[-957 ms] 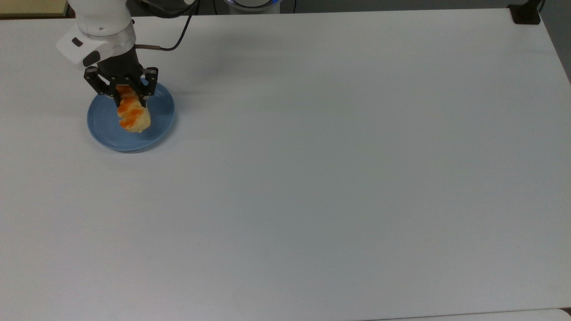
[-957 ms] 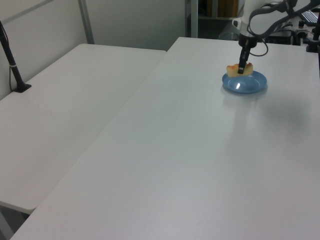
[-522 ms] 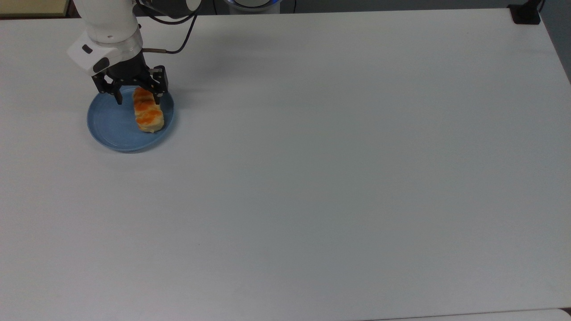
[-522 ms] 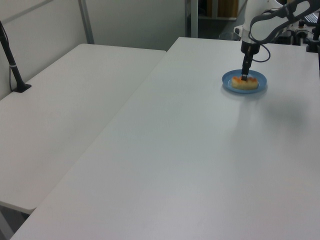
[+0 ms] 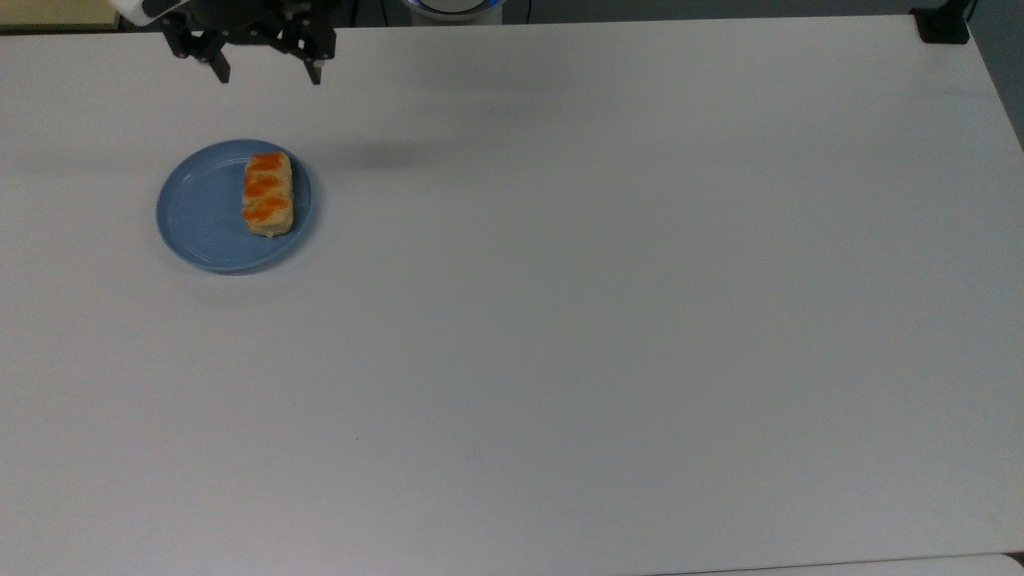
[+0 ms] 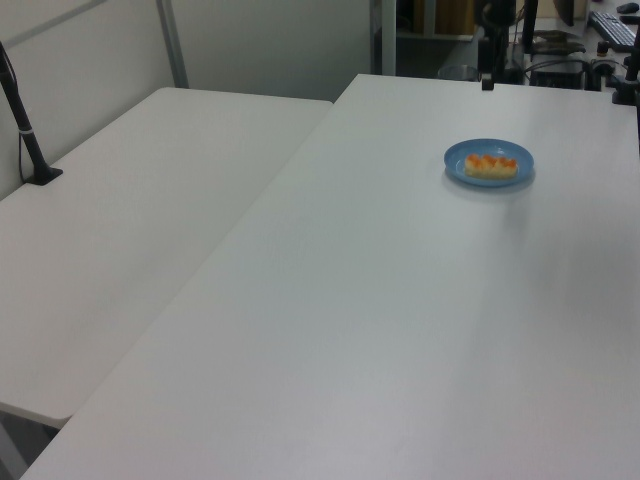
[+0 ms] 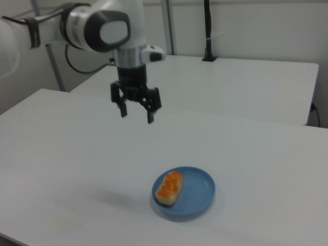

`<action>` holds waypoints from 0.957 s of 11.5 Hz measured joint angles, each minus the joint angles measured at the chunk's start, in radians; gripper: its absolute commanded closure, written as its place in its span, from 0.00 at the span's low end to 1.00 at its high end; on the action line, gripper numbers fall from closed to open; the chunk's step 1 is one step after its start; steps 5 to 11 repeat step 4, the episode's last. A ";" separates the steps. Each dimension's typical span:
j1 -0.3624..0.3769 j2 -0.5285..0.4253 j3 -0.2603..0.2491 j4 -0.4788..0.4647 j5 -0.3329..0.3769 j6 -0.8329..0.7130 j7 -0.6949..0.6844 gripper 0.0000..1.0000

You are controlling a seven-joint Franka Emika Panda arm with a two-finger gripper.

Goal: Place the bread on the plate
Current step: 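Open the gripper and raise it away from the plate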

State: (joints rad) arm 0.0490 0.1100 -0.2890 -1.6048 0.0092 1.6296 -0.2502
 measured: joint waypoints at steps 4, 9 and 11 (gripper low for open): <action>0.023 0.000 0.111 0.105 0.000 -0.095 0.122 0.00; 0.023 0.000 0.111 0.105 0.000 -0.095 0.122 0.00; 0.023 0.000 0.111 0.105 0.000 -0.095 0.122 0.00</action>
